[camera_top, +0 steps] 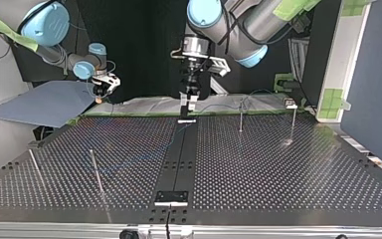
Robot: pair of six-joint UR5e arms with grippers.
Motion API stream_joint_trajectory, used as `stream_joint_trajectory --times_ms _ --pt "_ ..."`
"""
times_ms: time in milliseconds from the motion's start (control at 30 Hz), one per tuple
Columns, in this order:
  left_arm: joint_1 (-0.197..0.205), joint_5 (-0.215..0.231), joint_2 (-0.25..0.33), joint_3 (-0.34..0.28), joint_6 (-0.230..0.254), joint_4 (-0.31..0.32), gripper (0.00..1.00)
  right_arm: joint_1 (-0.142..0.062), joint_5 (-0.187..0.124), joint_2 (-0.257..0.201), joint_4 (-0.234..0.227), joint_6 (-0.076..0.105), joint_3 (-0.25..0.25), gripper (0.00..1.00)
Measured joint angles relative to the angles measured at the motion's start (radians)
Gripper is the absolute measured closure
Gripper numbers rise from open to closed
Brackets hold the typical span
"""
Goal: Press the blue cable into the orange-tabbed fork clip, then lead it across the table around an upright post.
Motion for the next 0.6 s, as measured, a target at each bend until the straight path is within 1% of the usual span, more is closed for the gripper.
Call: stream_joint_trajectory --times_ms 133,267,433,600 --pt "0.009 0.036 -0.023 -0.04 -0.018 0.04 0.0 0.001 0.0 0.0 0.0 0.0 0.0 1.0" --pt "0.013 0.064 -0.028 -0.081 -0.037 0.081 0.0 0.001 0.001 0.0 0.0 0.0 -0.001 1.0" --pt "0.016 0.098 -0.028 -0.133 -0.076 0.133 0.0 0.002 0.001 0.0 0.0 0.0 -0.001 1.0" --pt "0.02 0.113 -0.028 -0.182 -0.098 0.177 0.0 0.002 0.0 0.0 0.0 0.0 -0.002 1.0"
